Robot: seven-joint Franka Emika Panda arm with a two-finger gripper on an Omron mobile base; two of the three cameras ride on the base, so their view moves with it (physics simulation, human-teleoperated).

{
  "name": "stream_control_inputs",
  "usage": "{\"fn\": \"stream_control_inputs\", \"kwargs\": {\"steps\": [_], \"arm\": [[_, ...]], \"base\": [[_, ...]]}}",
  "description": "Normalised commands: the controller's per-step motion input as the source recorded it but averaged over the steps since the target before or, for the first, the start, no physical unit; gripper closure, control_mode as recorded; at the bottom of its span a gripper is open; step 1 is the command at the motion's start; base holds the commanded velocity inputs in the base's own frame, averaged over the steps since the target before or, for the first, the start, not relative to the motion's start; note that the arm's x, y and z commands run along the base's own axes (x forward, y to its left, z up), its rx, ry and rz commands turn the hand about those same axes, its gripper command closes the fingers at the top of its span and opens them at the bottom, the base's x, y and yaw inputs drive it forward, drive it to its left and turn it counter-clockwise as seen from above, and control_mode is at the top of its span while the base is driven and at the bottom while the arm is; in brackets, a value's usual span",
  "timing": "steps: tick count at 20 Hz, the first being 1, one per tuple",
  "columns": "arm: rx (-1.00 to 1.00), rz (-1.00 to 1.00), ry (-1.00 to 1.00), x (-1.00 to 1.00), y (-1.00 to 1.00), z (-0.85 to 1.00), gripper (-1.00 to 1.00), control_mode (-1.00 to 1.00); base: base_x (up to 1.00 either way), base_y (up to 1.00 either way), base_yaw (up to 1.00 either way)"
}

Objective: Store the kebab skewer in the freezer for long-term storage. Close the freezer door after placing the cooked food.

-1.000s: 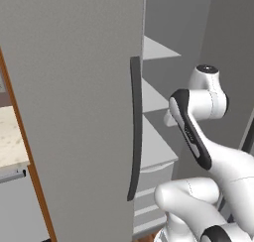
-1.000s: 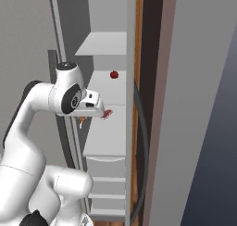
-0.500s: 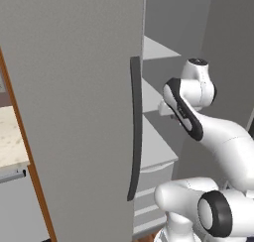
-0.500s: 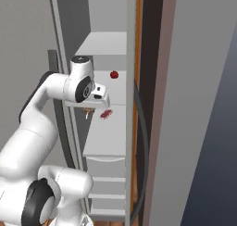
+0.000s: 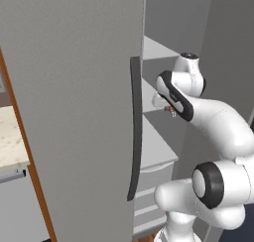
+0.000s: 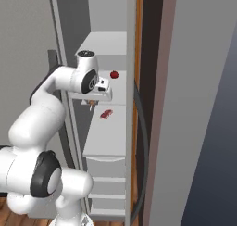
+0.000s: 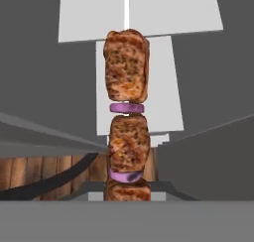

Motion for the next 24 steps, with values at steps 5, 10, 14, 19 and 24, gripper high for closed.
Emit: {"fn": "stream_control_inputs", "kwargs": {"steps": [5, 10, 14, 19, 24], "arm": [[0.0, 0.0, 0.0, 0.54, 0.08, -0.13, 1.0, -1.0], [0.0, 0.0, 0.0, 0.32, -0.08, -0.36, 1.0, -1.0], [0.0, 0.0, -0.02, 0.34, -0.15, -0.44, 1.0, -1.0], [0.0, 0.0, 0.0, 0.51, -0.04, -0.22, 1.0, -1.0], [0.0, 0.0, 0.0, 0.53, 0.0, -0.08, 1.0, -1.0]], "base": [[0.0, 0.0, 0.0], [0.0, 0.0, 0.0], [0.0, 0.0, 0.0], [0.0, 0.0, 0.0], [0.0, 0.0, 0.0]]}}
